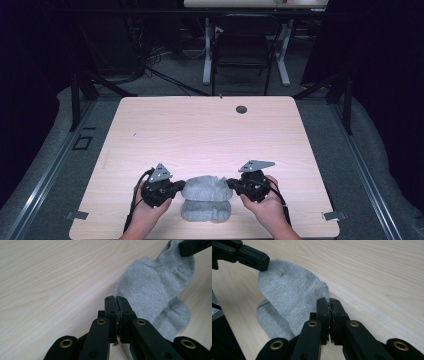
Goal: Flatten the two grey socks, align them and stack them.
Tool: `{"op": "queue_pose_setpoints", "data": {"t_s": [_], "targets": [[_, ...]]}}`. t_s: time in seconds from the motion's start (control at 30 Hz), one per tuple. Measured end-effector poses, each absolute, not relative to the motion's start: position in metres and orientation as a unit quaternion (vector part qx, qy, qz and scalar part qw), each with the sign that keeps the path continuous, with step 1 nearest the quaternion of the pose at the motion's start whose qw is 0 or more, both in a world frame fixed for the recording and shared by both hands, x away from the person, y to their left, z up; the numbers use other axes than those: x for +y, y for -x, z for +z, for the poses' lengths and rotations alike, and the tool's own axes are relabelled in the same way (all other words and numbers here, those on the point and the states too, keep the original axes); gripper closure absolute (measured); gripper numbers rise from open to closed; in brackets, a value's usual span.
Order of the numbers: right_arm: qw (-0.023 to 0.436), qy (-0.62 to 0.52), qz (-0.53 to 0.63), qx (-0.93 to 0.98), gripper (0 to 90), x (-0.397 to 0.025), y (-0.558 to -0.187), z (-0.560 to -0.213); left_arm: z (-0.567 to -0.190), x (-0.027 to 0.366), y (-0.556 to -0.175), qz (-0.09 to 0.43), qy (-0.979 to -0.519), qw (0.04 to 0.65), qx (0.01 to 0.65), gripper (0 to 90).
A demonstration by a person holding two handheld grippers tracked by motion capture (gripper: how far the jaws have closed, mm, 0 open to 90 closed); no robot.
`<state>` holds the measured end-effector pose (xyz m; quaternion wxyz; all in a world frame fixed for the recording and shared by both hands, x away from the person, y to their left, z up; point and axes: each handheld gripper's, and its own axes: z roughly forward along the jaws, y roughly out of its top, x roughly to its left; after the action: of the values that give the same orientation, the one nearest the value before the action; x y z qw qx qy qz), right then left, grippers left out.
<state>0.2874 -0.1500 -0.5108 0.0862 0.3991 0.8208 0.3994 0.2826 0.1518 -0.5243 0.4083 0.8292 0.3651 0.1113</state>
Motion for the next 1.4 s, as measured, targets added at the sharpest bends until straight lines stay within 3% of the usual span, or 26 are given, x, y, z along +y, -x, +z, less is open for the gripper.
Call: {"op": "queue_pose_setpoints", "data": {"t_s": [0.67,1.4], "targets": [[0.075,-0.389,0.385,0.834,86.8,-0.148,-0.258,-0.525,-0.538,0.157,-0.255,0.081,-0.837,0.397,0.368,88.4],[0.066,-0.403,0.359,0.839,85.9,-0.147,-0.263,-0.553,-0.561,0.151,-0.259,0.073,-0.85,0.366,0.372,88.0]]}}
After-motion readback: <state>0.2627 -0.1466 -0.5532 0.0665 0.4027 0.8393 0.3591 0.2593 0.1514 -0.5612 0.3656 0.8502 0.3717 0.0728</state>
